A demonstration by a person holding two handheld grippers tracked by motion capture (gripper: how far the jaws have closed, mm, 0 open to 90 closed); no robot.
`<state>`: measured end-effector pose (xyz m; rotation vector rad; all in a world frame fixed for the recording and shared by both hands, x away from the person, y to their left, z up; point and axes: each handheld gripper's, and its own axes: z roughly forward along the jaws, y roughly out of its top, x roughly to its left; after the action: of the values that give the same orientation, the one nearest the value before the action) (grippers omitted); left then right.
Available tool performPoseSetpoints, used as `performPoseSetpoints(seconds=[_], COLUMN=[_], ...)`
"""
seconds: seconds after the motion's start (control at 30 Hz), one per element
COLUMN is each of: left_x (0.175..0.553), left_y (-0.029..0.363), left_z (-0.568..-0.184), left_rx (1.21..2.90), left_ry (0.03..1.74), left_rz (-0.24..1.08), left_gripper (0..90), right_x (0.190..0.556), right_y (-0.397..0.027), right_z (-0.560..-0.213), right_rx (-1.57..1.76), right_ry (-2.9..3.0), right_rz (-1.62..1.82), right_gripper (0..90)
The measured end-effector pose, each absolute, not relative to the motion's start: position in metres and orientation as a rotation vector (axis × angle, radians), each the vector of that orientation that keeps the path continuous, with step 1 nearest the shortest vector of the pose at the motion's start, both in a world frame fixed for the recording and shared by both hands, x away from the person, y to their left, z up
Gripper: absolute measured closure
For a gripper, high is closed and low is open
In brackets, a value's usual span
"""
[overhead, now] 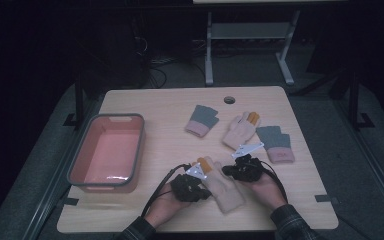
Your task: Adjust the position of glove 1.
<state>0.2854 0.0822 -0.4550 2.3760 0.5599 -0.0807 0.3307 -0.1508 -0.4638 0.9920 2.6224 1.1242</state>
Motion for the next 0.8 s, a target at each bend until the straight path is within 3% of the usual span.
performPoseSetpoints(seconds=[0.2,0.53,0.8], left_x=[0.287,0.286,0.282], left_y=[0.105,0.138,0.155], left_z=[-0.451,-0.46,-0.466], left_rx=[2.386,2.365,2.348], left_ry=[0.569,0.631,0.641], left_rz=[0.011,0.112,0.192], left_gripper=[74.6,39.8,14.1], right_x=[0.329,0.328,0.326], right_y=[-0.156,-0.169,-0.177], right_z=[-0.462,-0.46,-0.45], right_rx=[0.997,1.03,1.06], right_ry=[2.597,2.584,2.55], right_rz=[1.105,1.091,1.073], right_gripper=[69.6,52.7,54.3])
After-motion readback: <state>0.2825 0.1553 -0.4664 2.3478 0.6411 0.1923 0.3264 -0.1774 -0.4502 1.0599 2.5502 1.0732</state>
